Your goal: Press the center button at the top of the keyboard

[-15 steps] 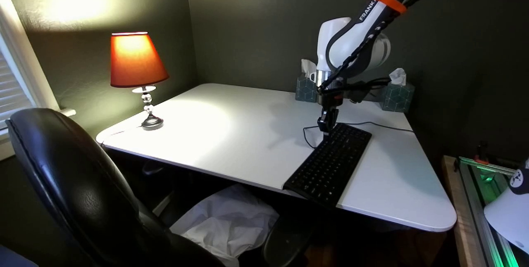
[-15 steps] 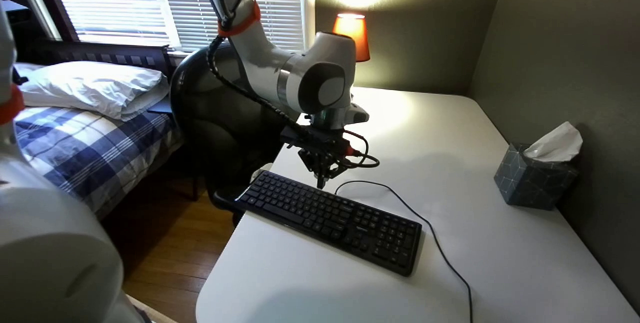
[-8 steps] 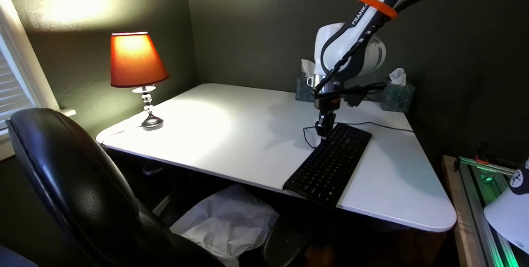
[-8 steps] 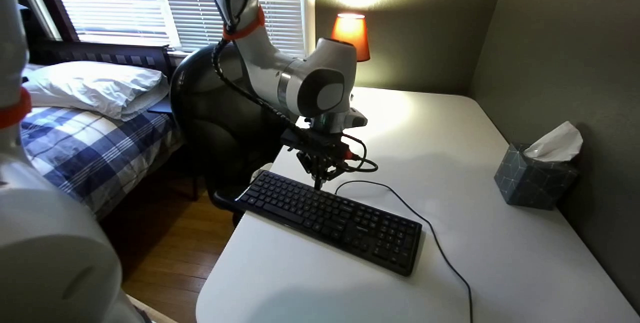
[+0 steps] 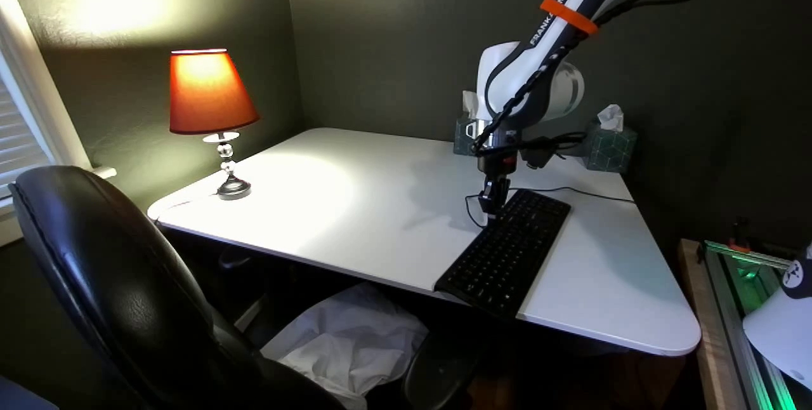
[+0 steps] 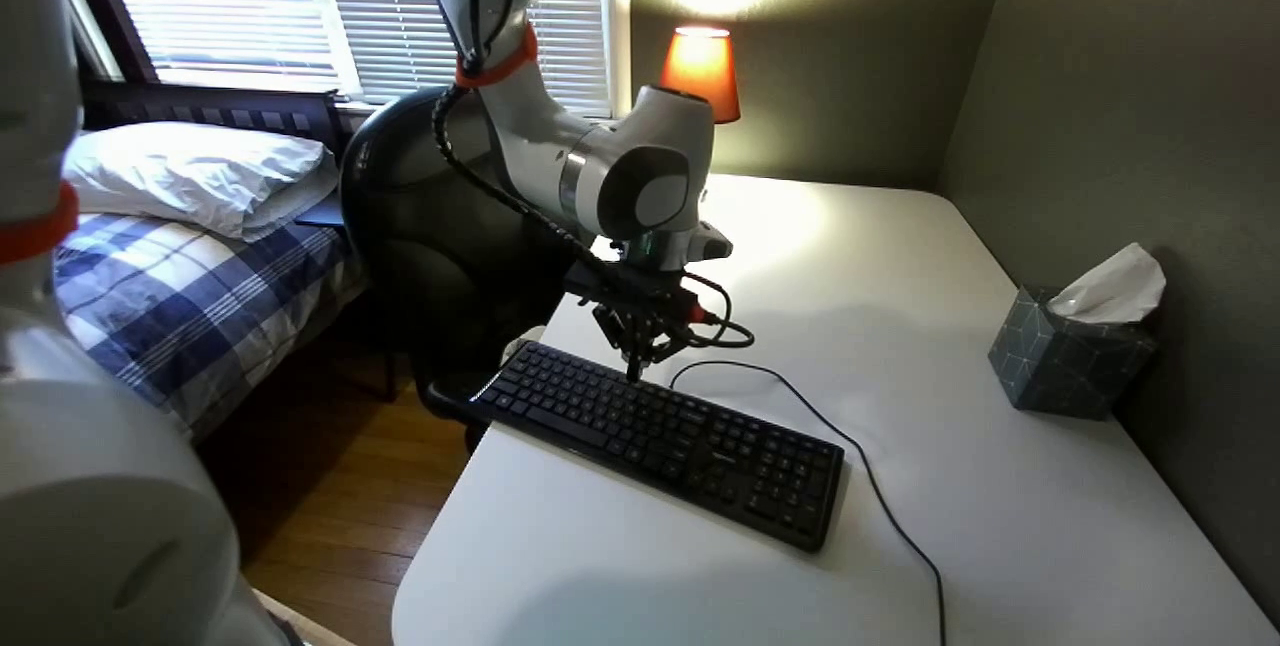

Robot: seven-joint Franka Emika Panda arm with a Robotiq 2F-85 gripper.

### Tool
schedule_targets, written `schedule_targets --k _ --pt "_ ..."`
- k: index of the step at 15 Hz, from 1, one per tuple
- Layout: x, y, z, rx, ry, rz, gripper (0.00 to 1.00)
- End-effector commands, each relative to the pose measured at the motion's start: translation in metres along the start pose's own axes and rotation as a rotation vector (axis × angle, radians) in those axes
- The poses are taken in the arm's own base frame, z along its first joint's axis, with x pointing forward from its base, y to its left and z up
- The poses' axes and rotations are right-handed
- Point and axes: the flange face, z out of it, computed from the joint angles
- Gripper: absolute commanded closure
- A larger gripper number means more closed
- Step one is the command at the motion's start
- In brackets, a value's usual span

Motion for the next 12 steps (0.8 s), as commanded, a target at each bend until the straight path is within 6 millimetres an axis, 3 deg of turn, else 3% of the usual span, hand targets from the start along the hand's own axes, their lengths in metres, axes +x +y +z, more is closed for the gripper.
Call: schedule_targets --k 1,12 --pt "0.0065 0.0 0.0077 0.02 -0.007 -0.004 1.0" --pt "0.0116 0.0044 0.0115 0.018 -0.007 0.008 1.0"
